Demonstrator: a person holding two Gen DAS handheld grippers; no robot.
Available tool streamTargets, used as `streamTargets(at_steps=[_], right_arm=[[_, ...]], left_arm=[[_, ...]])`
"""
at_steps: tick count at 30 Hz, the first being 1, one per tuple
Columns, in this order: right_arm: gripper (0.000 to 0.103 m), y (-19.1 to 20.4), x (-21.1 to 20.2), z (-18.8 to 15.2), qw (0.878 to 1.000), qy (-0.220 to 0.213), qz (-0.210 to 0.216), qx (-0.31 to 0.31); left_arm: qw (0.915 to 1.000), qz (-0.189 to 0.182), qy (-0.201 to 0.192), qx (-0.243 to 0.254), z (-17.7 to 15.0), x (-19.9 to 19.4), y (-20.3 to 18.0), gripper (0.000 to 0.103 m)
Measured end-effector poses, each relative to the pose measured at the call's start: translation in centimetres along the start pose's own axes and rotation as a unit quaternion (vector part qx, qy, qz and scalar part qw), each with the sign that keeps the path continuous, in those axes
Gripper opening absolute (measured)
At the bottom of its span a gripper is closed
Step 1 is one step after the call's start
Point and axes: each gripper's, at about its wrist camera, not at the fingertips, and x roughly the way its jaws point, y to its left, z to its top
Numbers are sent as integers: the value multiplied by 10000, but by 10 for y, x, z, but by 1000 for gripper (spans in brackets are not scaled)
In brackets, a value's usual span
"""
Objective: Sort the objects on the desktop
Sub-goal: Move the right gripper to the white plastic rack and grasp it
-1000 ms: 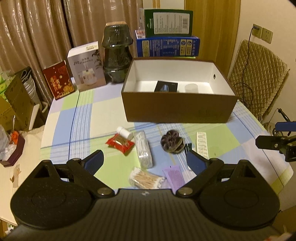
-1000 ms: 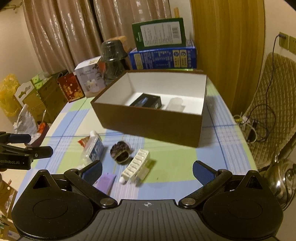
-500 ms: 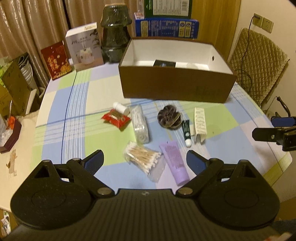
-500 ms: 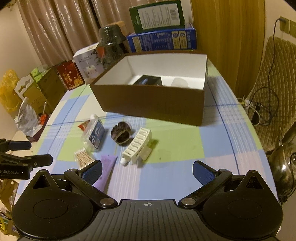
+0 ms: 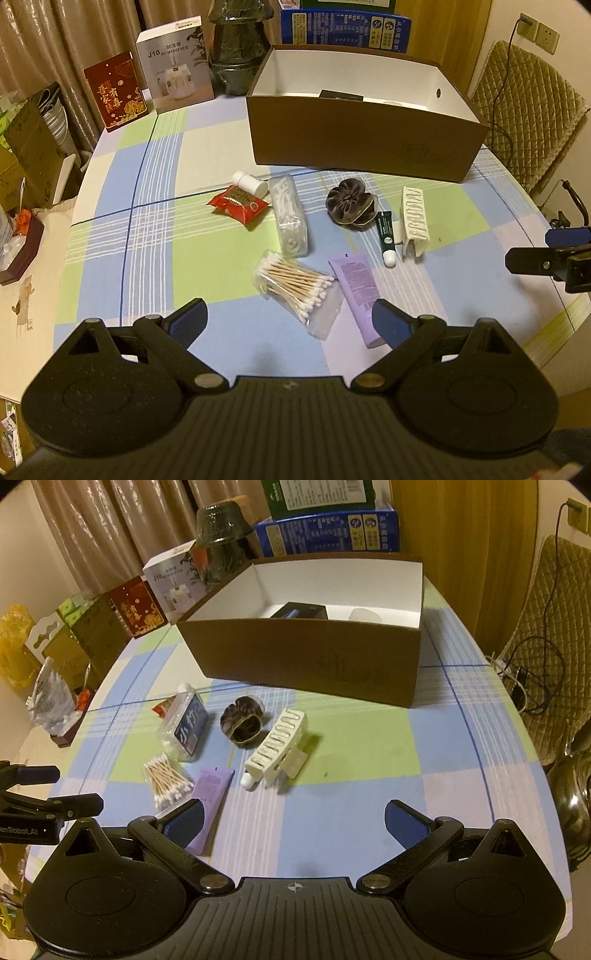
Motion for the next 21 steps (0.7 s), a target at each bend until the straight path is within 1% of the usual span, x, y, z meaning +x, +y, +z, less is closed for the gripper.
streamTargets(at_steps=[15, 21], right_arm=[[101, 6, 24, 2, 9995, 221, -62, 205], [101, 9, 38, 4, 9993, 156, -196, 283]], left_arm=[[9999, -29, 141, 46, 8, 17, 12, 94], [9997, -76, 201, 139, 14, 32, 12, 93]])
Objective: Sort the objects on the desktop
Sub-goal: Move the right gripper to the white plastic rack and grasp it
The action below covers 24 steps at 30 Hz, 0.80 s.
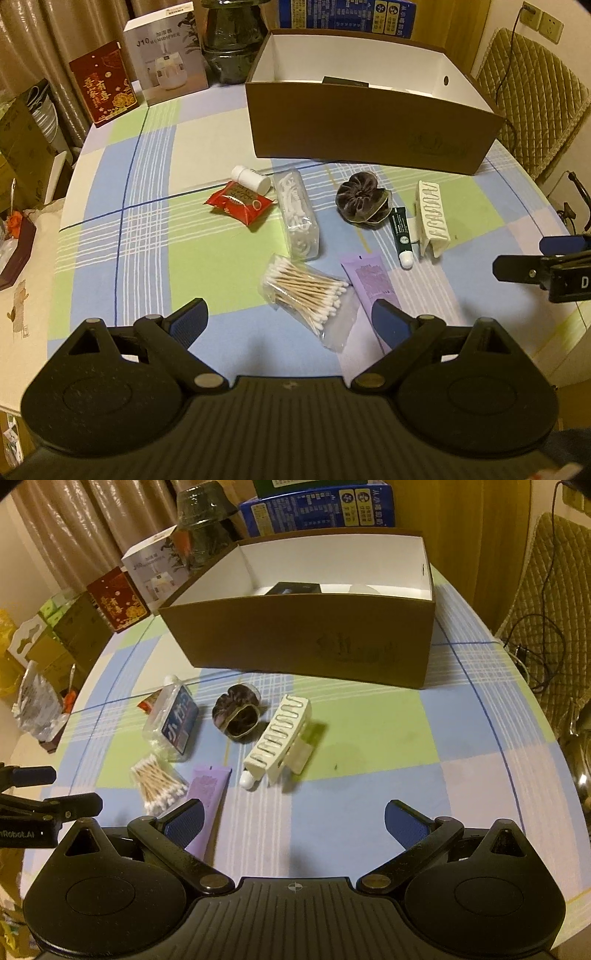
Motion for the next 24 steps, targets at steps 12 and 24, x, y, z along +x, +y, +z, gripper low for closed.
streamTargets(at_steps=[12, 24], right_arm=[[93, 12, 31, 15, 9993, -234, -222, -210], [58, 25, 78, 29, 9988, -110, -317, -353]], left_arm=[[10000, 24, 76, 38, 19, 32, 14, 93], [9998, -93, 92, 142, 44, 64, 17, 90]])
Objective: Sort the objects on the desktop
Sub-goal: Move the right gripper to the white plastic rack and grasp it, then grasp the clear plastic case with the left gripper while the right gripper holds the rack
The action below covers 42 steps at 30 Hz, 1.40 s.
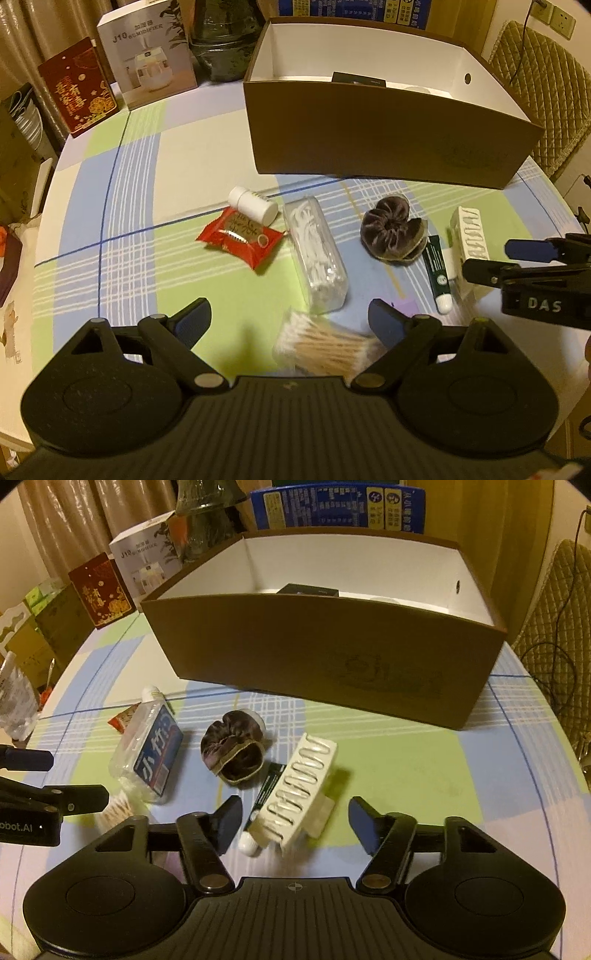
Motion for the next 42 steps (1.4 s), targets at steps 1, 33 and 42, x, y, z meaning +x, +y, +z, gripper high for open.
streamTargets(at_steps=[1, 33, 42], right_arm=[[56, 1, 4, 1, 10000, 30, -15, -19], [25, -66, 15, 10, 9954, 249, -793, 485], [25, -63, 12, 8, 9964, 299, -687, 393]], left_arm=[[10000, -17, -4, 18, 2, 3, 0, 90], [9973, -454, 476, 338, 42, 86, -7, 34], [9976, -359, 358, 465, 36, 78, -7, 28]])
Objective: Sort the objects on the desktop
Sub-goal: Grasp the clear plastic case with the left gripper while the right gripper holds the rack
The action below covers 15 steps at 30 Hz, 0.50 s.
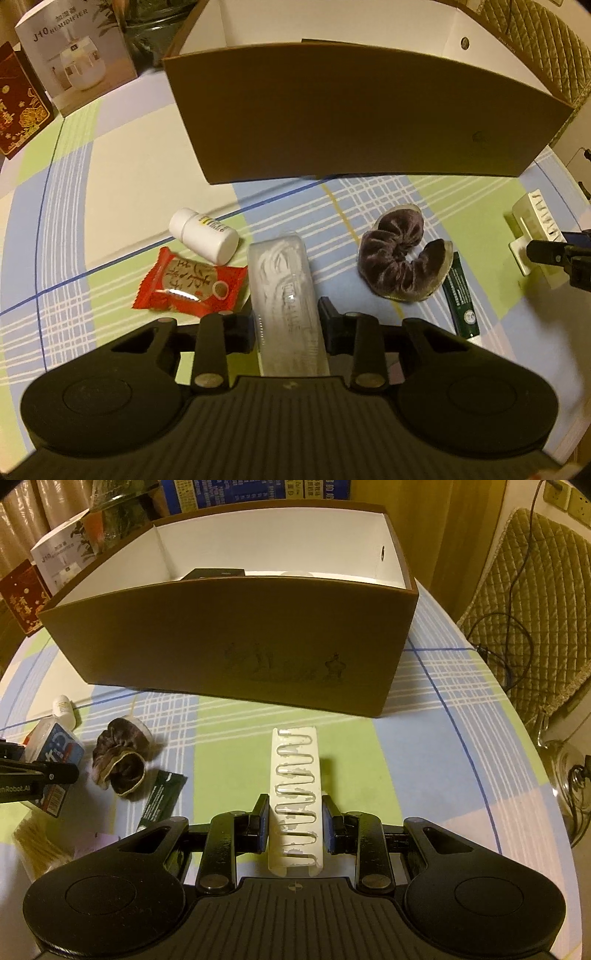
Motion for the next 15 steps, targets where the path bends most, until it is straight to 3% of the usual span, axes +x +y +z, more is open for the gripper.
streamTargets(at_steps=[15], right_arm=[[25, 3, -53, 23, 9958, -475, 787, 51]], left_arm=[[9967, -98, -801, -10, 14, -75, 6, 28]])
